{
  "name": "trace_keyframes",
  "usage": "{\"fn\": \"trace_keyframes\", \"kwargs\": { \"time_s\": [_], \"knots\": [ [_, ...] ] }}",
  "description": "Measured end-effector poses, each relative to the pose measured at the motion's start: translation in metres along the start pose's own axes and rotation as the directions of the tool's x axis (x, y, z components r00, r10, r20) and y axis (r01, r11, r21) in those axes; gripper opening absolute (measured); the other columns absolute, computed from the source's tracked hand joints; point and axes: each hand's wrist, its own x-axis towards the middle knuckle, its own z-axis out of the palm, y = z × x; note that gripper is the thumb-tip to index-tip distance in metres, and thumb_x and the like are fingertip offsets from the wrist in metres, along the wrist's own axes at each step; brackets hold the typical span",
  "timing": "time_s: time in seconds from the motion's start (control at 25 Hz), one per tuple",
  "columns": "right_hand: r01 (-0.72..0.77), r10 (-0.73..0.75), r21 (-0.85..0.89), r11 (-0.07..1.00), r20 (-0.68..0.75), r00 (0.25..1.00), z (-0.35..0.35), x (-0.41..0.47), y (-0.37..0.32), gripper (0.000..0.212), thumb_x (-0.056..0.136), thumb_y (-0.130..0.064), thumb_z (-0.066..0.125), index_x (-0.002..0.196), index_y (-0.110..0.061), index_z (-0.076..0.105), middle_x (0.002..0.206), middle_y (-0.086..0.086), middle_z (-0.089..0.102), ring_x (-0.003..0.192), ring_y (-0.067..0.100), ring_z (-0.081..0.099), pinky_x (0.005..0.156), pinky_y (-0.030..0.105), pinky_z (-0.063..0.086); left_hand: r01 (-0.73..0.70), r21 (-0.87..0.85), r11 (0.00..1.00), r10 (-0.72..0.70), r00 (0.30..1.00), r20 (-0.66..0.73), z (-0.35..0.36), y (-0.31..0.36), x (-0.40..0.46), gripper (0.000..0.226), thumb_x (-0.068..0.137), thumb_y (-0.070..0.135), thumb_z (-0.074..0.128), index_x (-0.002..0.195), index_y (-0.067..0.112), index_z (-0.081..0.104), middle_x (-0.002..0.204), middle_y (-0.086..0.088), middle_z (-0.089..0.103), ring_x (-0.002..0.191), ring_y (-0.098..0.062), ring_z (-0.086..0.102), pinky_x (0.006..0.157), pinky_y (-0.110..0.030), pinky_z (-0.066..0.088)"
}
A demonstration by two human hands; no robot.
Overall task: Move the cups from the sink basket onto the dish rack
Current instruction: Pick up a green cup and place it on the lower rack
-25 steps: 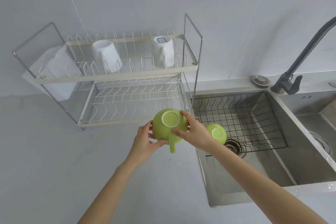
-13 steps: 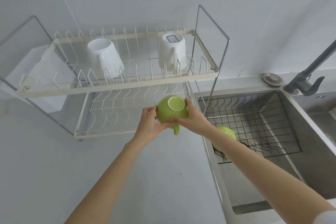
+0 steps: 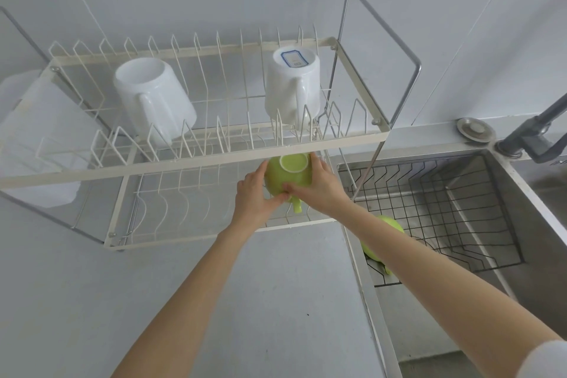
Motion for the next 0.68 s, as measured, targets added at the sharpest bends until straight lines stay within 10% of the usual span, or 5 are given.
{"fn": "trace_keyframes", "kwargs": {
  "time_s": [0.68],
  "knots": [
    [0.011,-0.011,0.003,1.000,0.007,1.000,0.000,0.012,0.012,0.091,0.076,-0.041,0.066,0.146,-0.019,0.013,0.152,0.009,0.023,0.139,0.028,0.028,0.113,0.046,0.031,-0.005,0.045,0.999,0.006,1.000,-0.019,-0.001,0.005,0.003,0.078,0.071,0.037,0.072,0.136,0.020,0.033,0.137,-0.005,0.047,0.114,-0.033,0.045,0.095,-0.048,0.043]
  ]
}}
